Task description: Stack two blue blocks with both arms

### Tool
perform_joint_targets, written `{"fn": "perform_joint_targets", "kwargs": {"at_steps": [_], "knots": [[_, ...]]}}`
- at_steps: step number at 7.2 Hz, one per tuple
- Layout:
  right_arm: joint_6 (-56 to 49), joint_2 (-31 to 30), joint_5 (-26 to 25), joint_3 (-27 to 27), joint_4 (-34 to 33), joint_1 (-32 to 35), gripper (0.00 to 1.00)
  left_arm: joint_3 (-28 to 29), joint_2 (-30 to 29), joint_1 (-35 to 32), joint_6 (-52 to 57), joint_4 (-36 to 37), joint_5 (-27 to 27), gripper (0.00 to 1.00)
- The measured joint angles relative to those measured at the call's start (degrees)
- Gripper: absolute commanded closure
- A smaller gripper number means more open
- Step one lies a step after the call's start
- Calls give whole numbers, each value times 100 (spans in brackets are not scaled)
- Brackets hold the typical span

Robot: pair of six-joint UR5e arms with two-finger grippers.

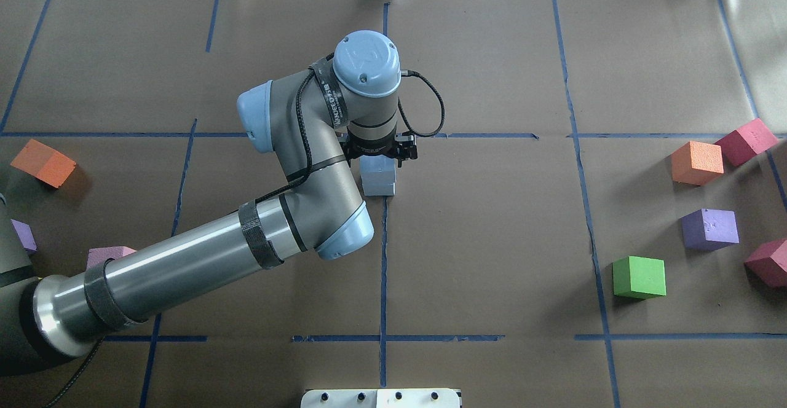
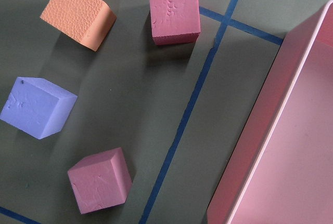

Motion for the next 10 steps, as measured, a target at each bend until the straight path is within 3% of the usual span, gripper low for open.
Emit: {"fn": "perform_joint_targets", "kwargs": {"at_steps": [2, 3, 5, 6, 8, 10], "knots": [[0, 5, 0, 13, 0, 0, 0, -523, 134, -360, 194, 244, -362, 0], [0, 5, 0, 12, 0, 0, 1, -1083, 416, -750, 665, 648, -722, 0], [146, 4, -13, -7, -4, 0, 1, -2241, 1657, -1738, 2384, 1164, -1246, 0], [284, -6, -21, -14, -4, 2, 1, -2499, 2361, -2354, 3594, 1215, -1453, 0], [503, -33, -24, -57, -8, 6, 1, -2536, 3568, -3687, 5758, 1230, -2042, 0], [781, -14, -19, -84, -4, -4, 1, -2541, 4824, -4554, 6715, 1107, -2329, 0]]}}
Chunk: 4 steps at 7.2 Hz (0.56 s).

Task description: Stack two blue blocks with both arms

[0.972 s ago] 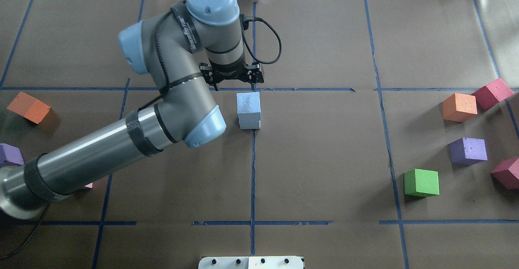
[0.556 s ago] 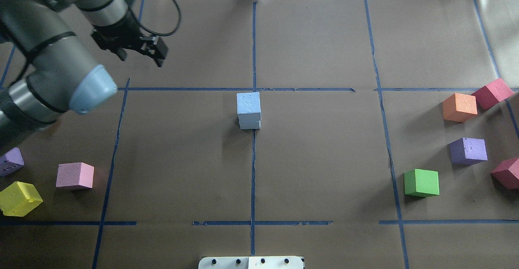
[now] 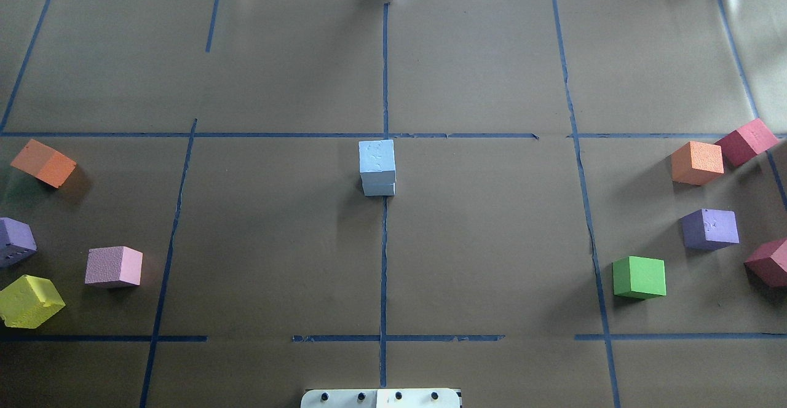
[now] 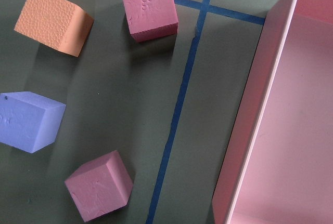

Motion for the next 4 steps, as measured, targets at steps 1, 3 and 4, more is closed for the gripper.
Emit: {"fn": "perform_joint_targets", "kwargs": {"at_steps": [1, 3, 4], "knots": [[74, 22, 1, -6, 2, -24, 1, 22, 490, -157, 122, -125, -15, 0], [119, 56, 3, -8, 9, -110, 1, -11, 1138, -333, 243, -388, -14, 0], [123, 60, 7, -6, 11, -136, 1, 15, 1373, -407, 368, -569, -29, 0]]}}
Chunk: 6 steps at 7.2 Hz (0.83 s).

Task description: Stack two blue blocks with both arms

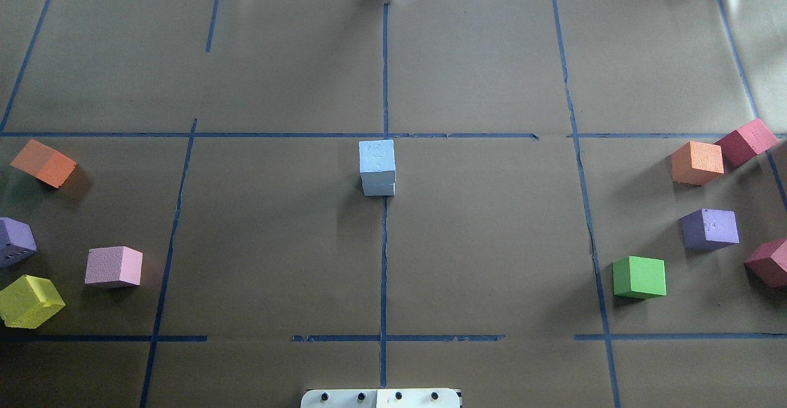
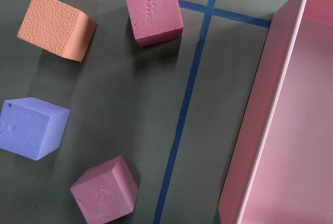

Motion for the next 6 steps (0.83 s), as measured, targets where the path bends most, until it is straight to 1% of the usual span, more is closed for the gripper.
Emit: {"fn": "perform_joint_targets", "kwargs": {"at_steps": [2, 6], "knots": [[2, 12, 3, 7, 1, -22, 0, 124, 178, -126, 256, -188, -13, 0], [5, 21, 6, 19, 1, -34, 0, 163, 293, -227, 295, -173, 89, 0]]}}
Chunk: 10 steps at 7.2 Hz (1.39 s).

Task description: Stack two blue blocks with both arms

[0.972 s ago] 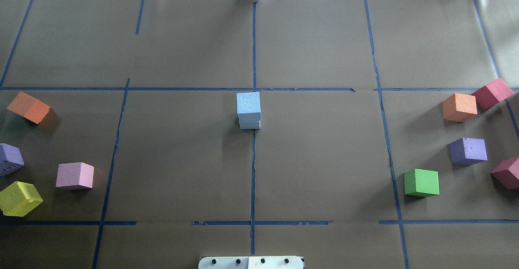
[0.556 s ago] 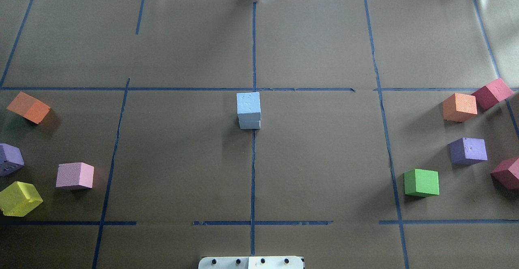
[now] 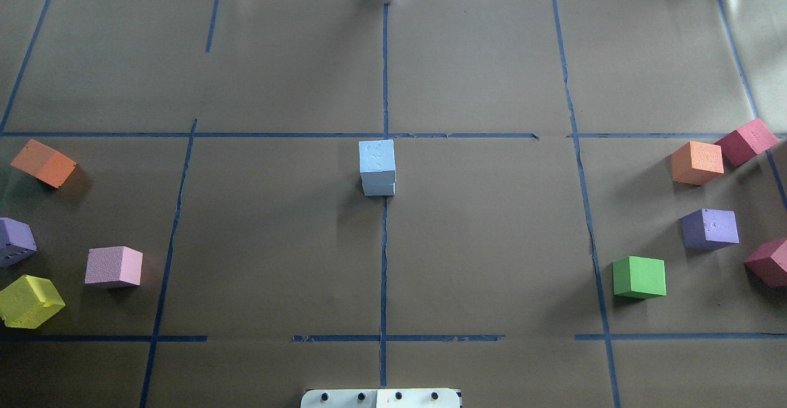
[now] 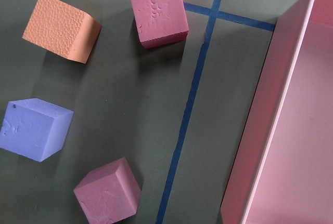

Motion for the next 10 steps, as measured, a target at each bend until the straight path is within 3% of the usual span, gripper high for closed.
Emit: {"fn": "perform_joint_targets", "kwargs": {"at_steps": [10], "knots": [[0, 0, 9, -6, 0, -84, 0, -46, 26, 4, 3, -2, 8, 0]]}}
